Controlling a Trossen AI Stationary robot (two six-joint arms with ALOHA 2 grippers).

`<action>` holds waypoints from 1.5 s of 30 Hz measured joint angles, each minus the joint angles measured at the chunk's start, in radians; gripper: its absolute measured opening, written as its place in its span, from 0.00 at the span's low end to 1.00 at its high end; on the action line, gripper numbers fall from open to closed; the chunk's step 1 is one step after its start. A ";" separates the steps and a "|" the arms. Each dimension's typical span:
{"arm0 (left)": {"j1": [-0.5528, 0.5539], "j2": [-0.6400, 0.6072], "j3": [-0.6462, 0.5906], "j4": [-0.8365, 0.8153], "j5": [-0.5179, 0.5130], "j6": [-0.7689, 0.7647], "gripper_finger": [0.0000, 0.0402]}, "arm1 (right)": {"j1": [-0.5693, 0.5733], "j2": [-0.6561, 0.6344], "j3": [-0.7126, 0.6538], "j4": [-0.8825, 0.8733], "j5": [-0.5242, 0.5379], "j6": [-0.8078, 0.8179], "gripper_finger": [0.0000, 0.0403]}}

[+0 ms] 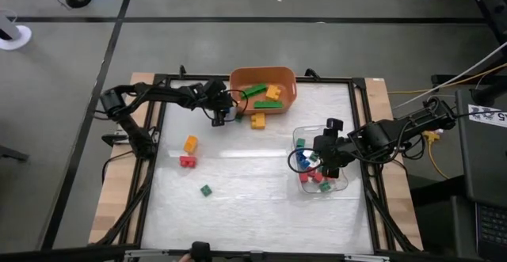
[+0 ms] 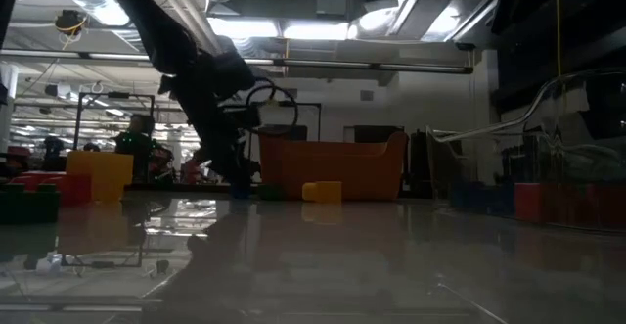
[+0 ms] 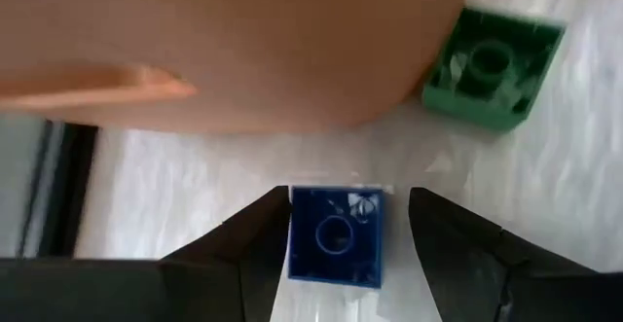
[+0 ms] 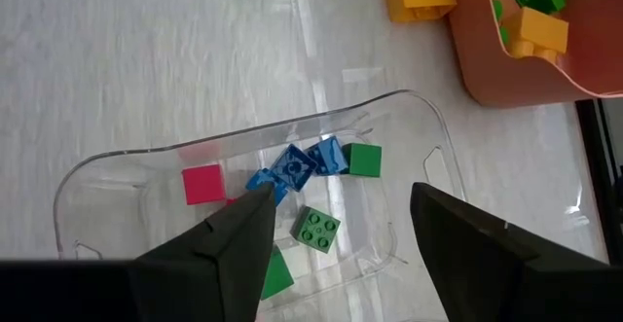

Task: Sort blocks by size
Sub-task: Put the small blue game piece into the transparent bin

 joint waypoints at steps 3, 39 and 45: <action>0.005 0.026 0.001 0.001 0.000 0.021 0.49 | 0.000 0.000 0.000 0.000 0.000 0.000 0.59; -0.048 -0.176 -0.001 -0.044 -0.012 -0.116 0.34 | 0.000 0.000 0.000 -0.001 0.000 0.000 0.59; -0.141 -0.239 0.000 -0.018 0.123 -0.303 0.35 | 0.000 0.000 0.000 -0.001 0.001 0.000 0.59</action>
